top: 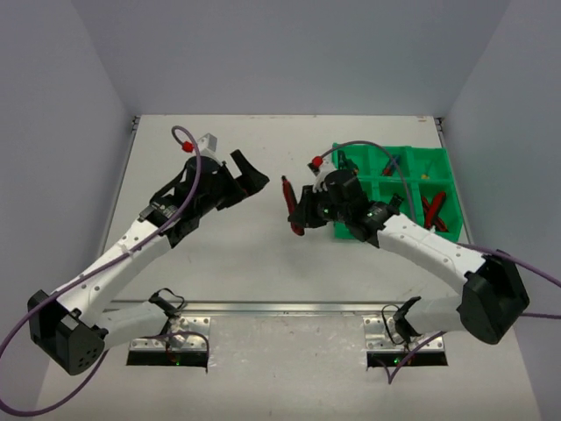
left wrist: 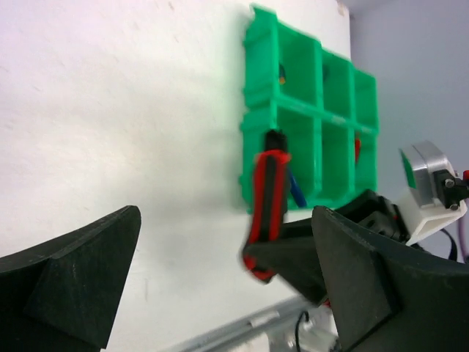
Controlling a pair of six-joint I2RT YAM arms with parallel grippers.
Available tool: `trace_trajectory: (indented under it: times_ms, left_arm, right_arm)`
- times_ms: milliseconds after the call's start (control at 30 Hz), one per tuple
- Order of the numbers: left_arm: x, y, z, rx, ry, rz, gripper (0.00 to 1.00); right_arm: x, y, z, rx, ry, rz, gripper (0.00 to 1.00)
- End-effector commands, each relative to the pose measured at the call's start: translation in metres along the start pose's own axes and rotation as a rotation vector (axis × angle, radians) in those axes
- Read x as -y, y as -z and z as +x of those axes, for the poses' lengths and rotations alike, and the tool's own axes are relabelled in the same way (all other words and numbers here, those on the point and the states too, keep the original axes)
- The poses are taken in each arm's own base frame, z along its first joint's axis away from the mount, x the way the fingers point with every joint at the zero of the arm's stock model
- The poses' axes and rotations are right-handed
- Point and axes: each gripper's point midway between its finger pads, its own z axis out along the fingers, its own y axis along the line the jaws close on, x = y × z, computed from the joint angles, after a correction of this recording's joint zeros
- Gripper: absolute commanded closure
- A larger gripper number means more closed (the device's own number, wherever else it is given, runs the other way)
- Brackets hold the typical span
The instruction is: Sort the tools into containers
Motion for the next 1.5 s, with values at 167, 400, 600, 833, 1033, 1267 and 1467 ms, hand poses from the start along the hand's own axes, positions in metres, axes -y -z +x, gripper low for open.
trace_trajectory:
  times_ms: [167,400,600,833,1033,1267,1467]
  left_arm:
    - [-0.072,0.053,-0.026,0.127,-0.312,-0.292,0.0]
    - [-0.077,0.047,0.011,-0.012,-0.378,-0.202,0.0]
    - [-0.072,0.047,0.04,-0.095,-0.384,-0.071,0.0]
    - [-0.073,0.056,0.027,-0.025,-0.401,-0.087,0.0]
    - [-0.067,0.062,0.029,-0.014,-0.411,-0.064,0.0]
    - [-0.066,0.064,0.027,0.002,-0.406,-0.07,0.0]
    - [-0.079,0.061,0.012,0.044,-0.385,-0.156,0.0]
  right_arm:
    - [0.238,0.187,-0.016,0.165,-0.2,0.996,1.0]
    - [0.309,0.257,-0.019,0.221,-0.405,1.24,1.0]
    - [0.351,0.239,-0.014,0.091,-0.438,1.297,1.0]
    - [0.369,0.23,-0.029,0.048,-0.44,1.31,1.0]
    - [0.38,0.229,-0.027,-0.01,-0.408,1.341,0.83]
    - [0.381,0.234,-0.025,-0.059,-0.434,1.373,0.32]
    - [0.355,0.233,-0.044,0.002,-0.442,1.279,0.21]
